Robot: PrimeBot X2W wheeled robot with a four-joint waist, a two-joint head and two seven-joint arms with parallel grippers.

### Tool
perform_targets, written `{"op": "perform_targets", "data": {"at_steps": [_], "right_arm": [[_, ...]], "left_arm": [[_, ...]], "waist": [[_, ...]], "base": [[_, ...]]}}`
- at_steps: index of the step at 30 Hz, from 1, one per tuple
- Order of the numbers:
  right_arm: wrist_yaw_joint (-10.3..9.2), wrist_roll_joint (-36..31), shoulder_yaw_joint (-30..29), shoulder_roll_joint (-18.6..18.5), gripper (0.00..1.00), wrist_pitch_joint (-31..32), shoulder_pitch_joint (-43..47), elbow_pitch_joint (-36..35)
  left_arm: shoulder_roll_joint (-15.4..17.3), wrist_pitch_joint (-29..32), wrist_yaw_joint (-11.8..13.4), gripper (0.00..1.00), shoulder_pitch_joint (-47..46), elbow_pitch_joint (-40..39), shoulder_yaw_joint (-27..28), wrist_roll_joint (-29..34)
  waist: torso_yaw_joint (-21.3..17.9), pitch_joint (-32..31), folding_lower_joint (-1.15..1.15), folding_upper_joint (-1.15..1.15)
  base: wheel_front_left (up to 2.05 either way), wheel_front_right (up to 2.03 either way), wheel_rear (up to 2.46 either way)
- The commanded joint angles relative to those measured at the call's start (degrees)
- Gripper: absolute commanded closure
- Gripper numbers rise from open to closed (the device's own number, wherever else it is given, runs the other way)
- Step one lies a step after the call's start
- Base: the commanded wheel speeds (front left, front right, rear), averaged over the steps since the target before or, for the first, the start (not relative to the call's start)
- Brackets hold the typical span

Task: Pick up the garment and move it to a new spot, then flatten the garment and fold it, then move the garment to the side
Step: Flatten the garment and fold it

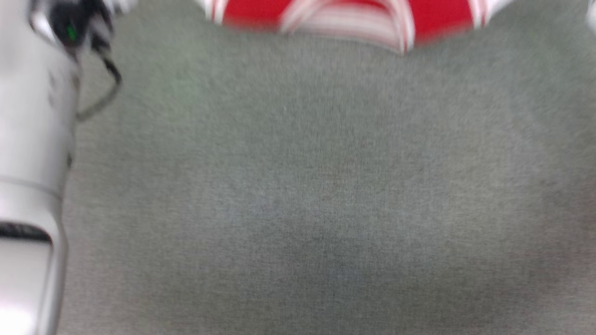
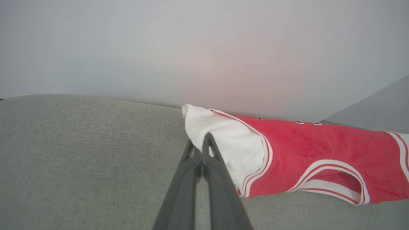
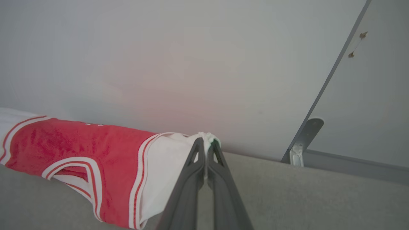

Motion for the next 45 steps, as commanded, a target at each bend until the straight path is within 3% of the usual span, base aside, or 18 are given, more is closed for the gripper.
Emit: {"op": "perform_targets", "data": {"at_steps": [1,6,12,16,28,29,33,45], "right_arm": [[-0.06,2.28,0.81,-1.3,1.0,1.61,3.87,-1.5],[-0.06,6.86,2.77,-5.65,1.0,6.0,13.39,-6.69],[-0.06,10.24,2.97,-10.41,1.0,6.83,25.1,-13.55],[-0.06,11.11,3.25,-13.22,1.0,7.41,33.13,-18.43],[-0.06,11.41,-0.37,-18.68,1.0,9.55,55.15,-30.89],[-0.06,11.41,-0.37,-18.68,1.0,9.55,55.15,-30.89],[-0.06,11.84,-2.1,-20.2,1.0,11.87,61.84,-34.96],[-0.06,14.46,-14.21,-24.46,1.0,18.96,79.32,-45.39]], "left_arm": [[0.82,0.73,-0.13,1.0,3.61,-1.22,-0.71,-0.76],[3.02,3.04,-0.14,1.0,13.86,-6.58,-2.58,-3.2],[5.48,4.23,-0.14,1.0,27.45,-13.98,-3.16,-5.82],[6.91,4.27,1.28,1.0,36.7,-20.61,-3.61,-6.31],[13.46,6.1,12.18,1.0,63.34,-50.02,-2.33,-8.15],[13.46,6.1,12.18,1.0,63.34,-50.02,-2.33,-8.15],[15.75,6.79,16.1,1.0,70.92,-57.97,-1.24,-9.11],[23.31,10.02,26.16,1.0,89.08,-78.03,3.36,-11.59]], "waist": [[0.65,-9.36,0.0,0.0],[0.85,-14.43,0.0,0.0],[1.59,-18.84,0.0,0.0],[2.38,-20.54,0.0,0.0],[3.46,-22.61,0.0,0.0],[3.46,-22.61,0.0,0.0],[3.53,-23.0,0.0,0.0],[3.55,-21.4,0.0,0.0]], "base": [[0.0,0.0,0.0],[0.0,0.0,0.0],[0.0,0.0,0.0],[0.0,0.0,0.0],[0.0,0.0,0.0],[0.0,0.0,0.0],[0.0,0.0,0.0],[0.0,0.0,0.0]]}}
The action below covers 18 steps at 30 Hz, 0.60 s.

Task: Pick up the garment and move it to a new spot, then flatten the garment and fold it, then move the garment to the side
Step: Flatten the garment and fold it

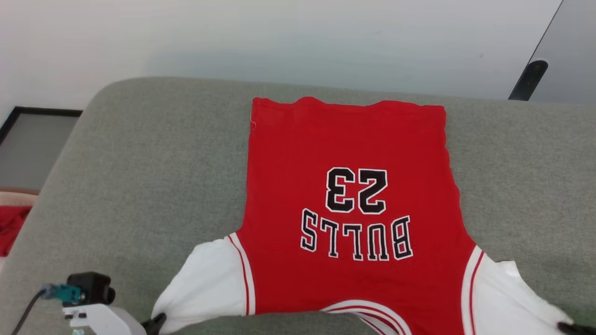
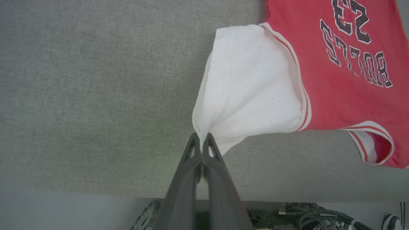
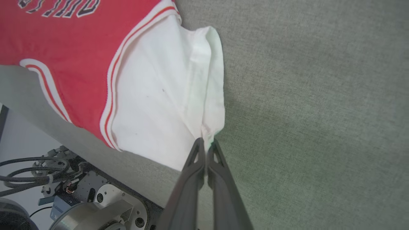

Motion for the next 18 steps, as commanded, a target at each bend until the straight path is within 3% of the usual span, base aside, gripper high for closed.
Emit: {"op": "perform_targets", "data": {"at_steps": [1,6,11,12,13,14,18], "right_arm": [[-0.06,-0.89,-1.84,-0.06,1.0,0.21,0.81,-0.48],[-0.06,-4.89,-6.64,3.43,1.0,2.2,2.78,-1.91],[-0.06,-9.93,-9.15,8.56,0.99,5.84,0.16,-2.02],[-0.06,-10.93,-9.74,9.71,0.55,6.54,-0.49,-1.85],[-0.06,-12.15,-9.96,10.48,0.32,7.22,-1.07,-2.06],[-0.06,-13.03,-10.36,11.33,0.0,8.0,-1.51,-2.35],[-0.06,-15.76,-12.83,13.27,0.0,10.65,-2.24,-5.3]], "left_arm": [[0.34,-0.14,0.77,1.0,0.7,-1.17,0.41,0.26],[0.39,-1.1,2.24,1.0,0.22,-3.52,0.19,2.11],[-1.42,-1.39,1.24,1.0,-2.76,-1.61,-1.91,3.45],[-1.89,-1.44,1.07,1.0,-3.38,-1.13,-2.39,3.6],[-2.32,-1.59,0.89,1.0,-3.97,-0.57,-2.7,3.73],[-2.65,-1.62,0.71,1.0,-4.54,-0.03,-2.97,3.95],[-3.89,-2.33,0.12,1.0,-5.84,1.26,-3.65,4.27]], "waist": [[0.09,0.63,0.0,0.0],[0.22,1.67,0.0,0.0],[0.0,2.75,0.0,0.0],[-0.07,3.0,0.0,0.0],[-0.11,3.21,0.0,0.0],[-0.14,3.47,0.0,0.0],[-0.17,4.32,0.0,0.0]], "base": [[0.0,0.0,0.0],[0.0,0.0,0.0],[0.0,0.0,0.0],[0.0,0.0,0.0],[0.0,0.0,0.0],[0.0,0.0,0.0],[0.0,0.0,0.0]]}}
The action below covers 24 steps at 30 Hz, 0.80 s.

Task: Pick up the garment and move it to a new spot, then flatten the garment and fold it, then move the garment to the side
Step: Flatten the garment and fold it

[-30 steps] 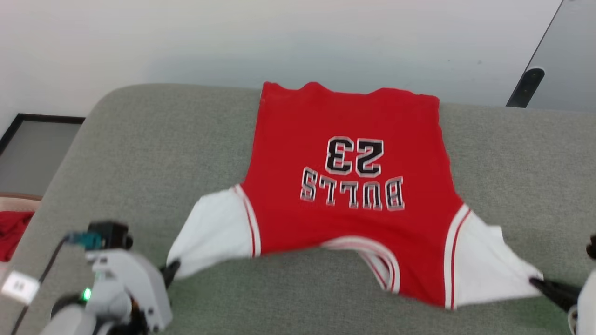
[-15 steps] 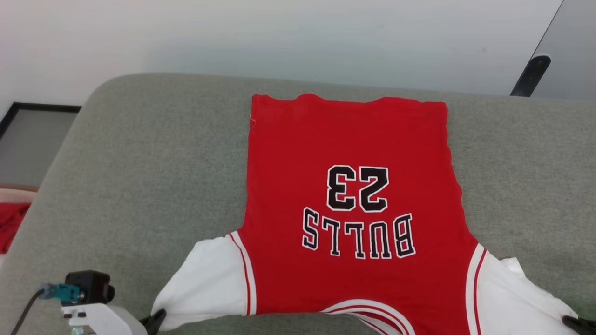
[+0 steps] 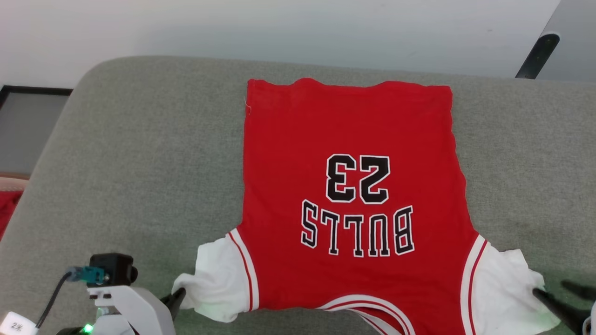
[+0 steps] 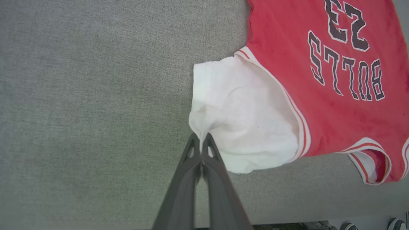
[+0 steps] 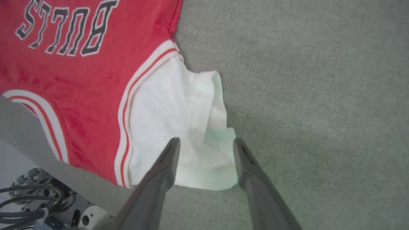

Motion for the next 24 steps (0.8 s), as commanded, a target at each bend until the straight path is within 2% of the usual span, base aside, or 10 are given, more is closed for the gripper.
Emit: {"op": "perform_targets", "data": {"at_steps": [1,7,12,15,19,24], "right_arm": [[-0.06,-0.78,-1.42,0.49,0.0,0.47,-0.22,-1.67],[-0.06,-3.19,-8.73,2.53,0.0,1.99,-1.16,-10.76],[-0.06,-7.07,-9.88,4.2,0.0,0.44,-9.39,-14.18],[-0.06,-9.56,-8.4,5.92,0.0,-1.96,-17.29,-11.54],[-0.06,-12.95,-5.51,7.02,0.0,-4.39,-27.87,-4.35],[-0.06,-14.56,-1.47,6.4,0.0,-4.88,-39.67,5.73]], "left_arm": [[-0.25,-0.55,-0.31,1.0,-0.5,0.37,0.03,0.55],[-1.21,-2.23,-0.71,1.0,-1.76,0.74,0.29,1.03],[-2.49,-3.32,-1.13,1.0,-3.76,1.0,-0.3,1.67],[-3.39,-3.55,-1.78,1.0,-5.65,1.37,-1.19,2.16],[-5.07,-3.47,-2.89,1.0,-8.94,2.27,-2.88,3.0],[-7.67,-3.58,-4.6,1.0,-13.1,4.01,-5.21,3.98]], "waist": [[-0.06,0.49,0.0,0.0],[0.04,2.14,0.0,0.0],[0.46,4.63,0.0,0.0],[1.33,6.37,0.0,0.0],[3.58,8.64,0.0,0.0],[6.76,11.73,0.0,0.0]], "base": [[0.0,0.0,0.0],[0.0,0.0,0.0],[0.0,0.0,0.0],[0.0,0.0,0.0],[0.0,0.0,0.0],[0.0,0.0,0.0]]}}
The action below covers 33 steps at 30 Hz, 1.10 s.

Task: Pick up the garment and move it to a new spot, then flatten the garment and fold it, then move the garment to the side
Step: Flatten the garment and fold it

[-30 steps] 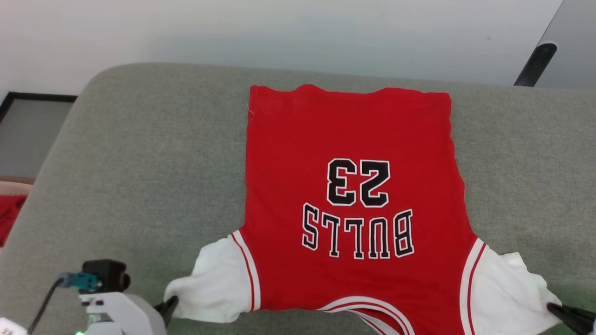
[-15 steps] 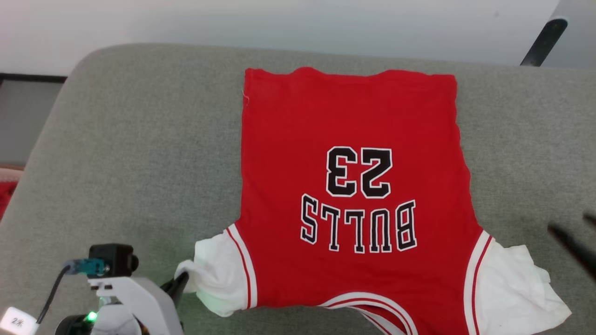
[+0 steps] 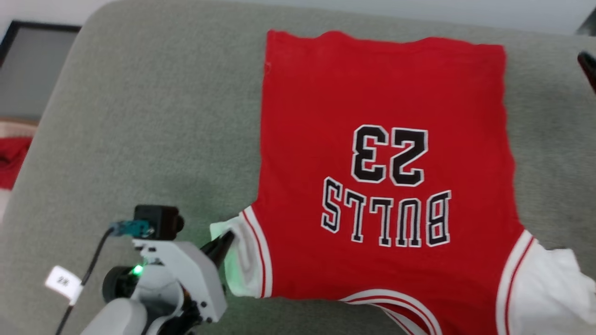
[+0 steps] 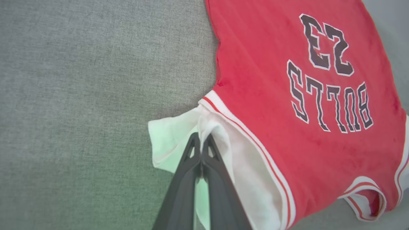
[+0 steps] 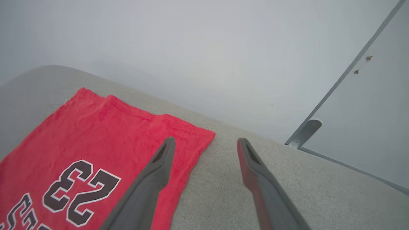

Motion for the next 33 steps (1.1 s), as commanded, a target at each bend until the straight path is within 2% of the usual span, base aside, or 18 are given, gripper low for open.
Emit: {"op": "perform_targets", "data": {"at_steps": [1,8,15,23,33], "right_arm": [[-0.06,-0.27,1.44,-0.38,0.0,0.4,-3.44,2.82],[-0.06,-0.94,6.16,-2.14,0.0,6.13,-16.25,17.45],[-0.06,-2.17,7.19,-2.08,0.0,13.92,-25.07,30.66],[-0.06,-6.54,4.71,-0.51,0.0,19.67,-30.83,40.43],[-0.06,-15.32,-2.68,2.97,0.0,26.81,-33.48,51.55]], "left_arm": [[-0.81,-0.3,-0.69,1.0,-1.57,0.64,-0.5,0.67],[-4.64,-1.08,-3.35,1.0,-6.27,4.11,-3.23,1.16],[-8.14,-2.0,-6.1,1.0,-9.36,8.01,-5.74,1.34],[-10.32,-2.39,-8.14,1.0,-11.01,11.62,-7.56,1.16],[-11.33,-3.02,-9.44,1.0,-11.81,15.06,-8.34,0.73]], "waist": [[3.4,3.41,0.0,0.0],[7.67,7.64,0.0,0.0],[11.34,10.45,0.0,0.0],[14.25,12.66,0.0,0.0],[15.96,14.18,0.0,0.0]], "base": [[0.0,0.0,0.0],[0.0,0.0,0.0],[0.0,0.0,0.0],[0.0,0.0,0.0],[0.0,0.0,0.0]]}}
